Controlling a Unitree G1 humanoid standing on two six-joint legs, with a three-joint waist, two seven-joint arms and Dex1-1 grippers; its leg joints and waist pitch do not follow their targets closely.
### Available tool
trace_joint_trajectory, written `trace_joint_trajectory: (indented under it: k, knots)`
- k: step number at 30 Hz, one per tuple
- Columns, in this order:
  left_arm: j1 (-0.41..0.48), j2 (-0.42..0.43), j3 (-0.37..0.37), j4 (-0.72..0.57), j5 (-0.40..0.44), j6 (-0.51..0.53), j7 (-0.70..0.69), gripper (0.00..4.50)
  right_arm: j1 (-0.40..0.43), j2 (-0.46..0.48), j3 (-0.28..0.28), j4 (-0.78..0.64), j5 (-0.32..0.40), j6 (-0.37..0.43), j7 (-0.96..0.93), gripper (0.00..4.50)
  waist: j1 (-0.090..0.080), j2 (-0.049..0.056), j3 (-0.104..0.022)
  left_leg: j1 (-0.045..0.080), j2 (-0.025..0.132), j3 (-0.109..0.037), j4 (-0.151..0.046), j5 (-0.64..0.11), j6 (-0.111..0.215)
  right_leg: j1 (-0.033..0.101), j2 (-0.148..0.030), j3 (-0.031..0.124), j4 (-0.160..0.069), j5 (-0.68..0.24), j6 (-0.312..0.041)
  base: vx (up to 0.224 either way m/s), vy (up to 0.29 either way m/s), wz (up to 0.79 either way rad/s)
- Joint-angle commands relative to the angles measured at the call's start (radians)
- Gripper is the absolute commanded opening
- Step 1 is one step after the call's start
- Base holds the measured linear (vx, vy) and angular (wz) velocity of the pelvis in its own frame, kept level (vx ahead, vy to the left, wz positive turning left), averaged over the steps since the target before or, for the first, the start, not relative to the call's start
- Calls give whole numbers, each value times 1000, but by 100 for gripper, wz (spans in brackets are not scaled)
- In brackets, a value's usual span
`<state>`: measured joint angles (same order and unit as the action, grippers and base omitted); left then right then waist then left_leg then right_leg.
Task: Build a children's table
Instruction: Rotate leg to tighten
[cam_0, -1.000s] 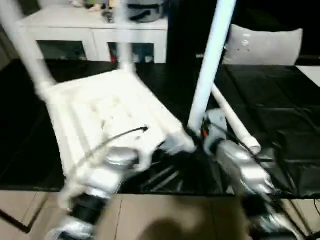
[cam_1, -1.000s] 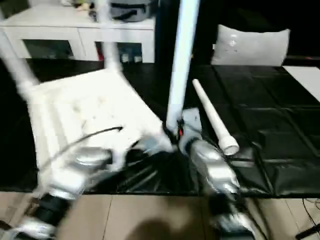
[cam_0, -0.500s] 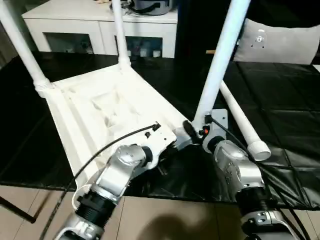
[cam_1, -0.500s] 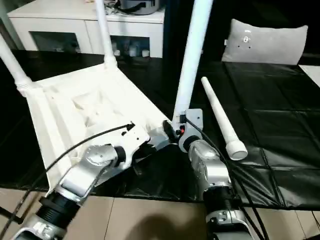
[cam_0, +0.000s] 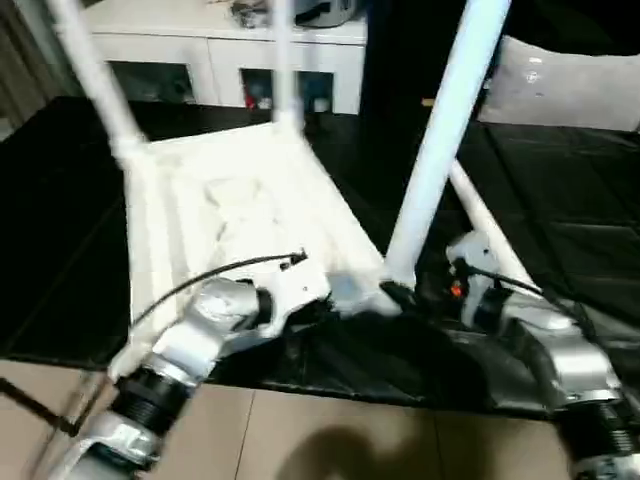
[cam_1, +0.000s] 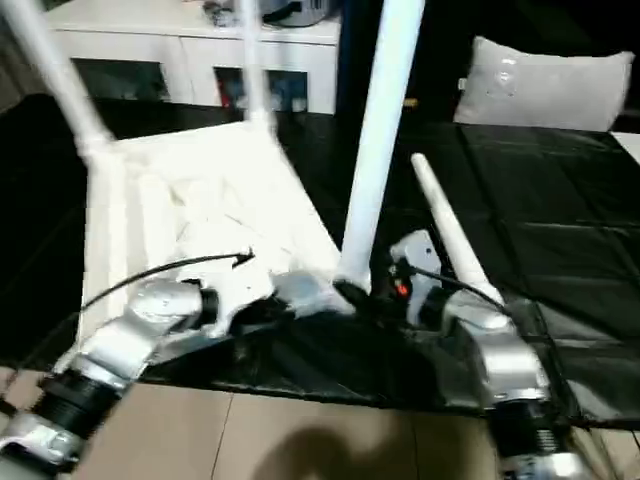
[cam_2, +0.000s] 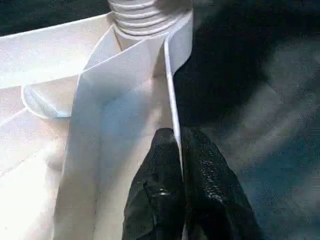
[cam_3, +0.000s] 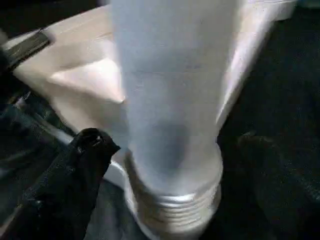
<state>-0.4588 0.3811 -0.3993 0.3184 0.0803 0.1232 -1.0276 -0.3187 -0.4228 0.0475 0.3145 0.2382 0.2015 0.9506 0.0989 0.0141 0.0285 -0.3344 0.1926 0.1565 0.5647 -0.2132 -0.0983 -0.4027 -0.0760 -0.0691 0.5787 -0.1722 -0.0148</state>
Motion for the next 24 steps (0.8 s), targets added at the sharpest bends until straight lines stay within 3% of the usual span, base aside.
trace_joint_trajectory:
  k: [1, 8, 10, 24]
  knots:
    - [16, 20, -87, 43, 30, -30, -91, 0, -21, -16, 15, -16, 10, -16, 58, 443, -2, -6, -47, -12, 30, 6, -56, -111, 99, 56, -58, 42, -53, -153, -211, 0, 0, 0]
    - [17, 59, -105, 39, 24, -70, -185, 0, -23, -46, 49, -26, 37, 11, 178, 378, 14, -10, -48, -9, 35, 9, -55, -102, 96, 58, -62, 42, -46, -149, -224, 0, 0, 0]
    - [10, 68, -109, 44, 19, -84, -206, 0, -15, -60, 66, -41, 58, 48, 229, 361, 15, -17, -47, -10, 34, 9, -56, -107, 98, 60, -60, 41, -46, -156, -223, 0, 0, 0]
    - [3, 70, -104, 69, 10, -106, -248, 0, 17, -78, 92, -66, 83, 105, 297, 249, 26, -14, -49, -10, 34, 9, -54, -107, 81, 58, -62, 42, -46, -169, -213, 0, 0, 0]
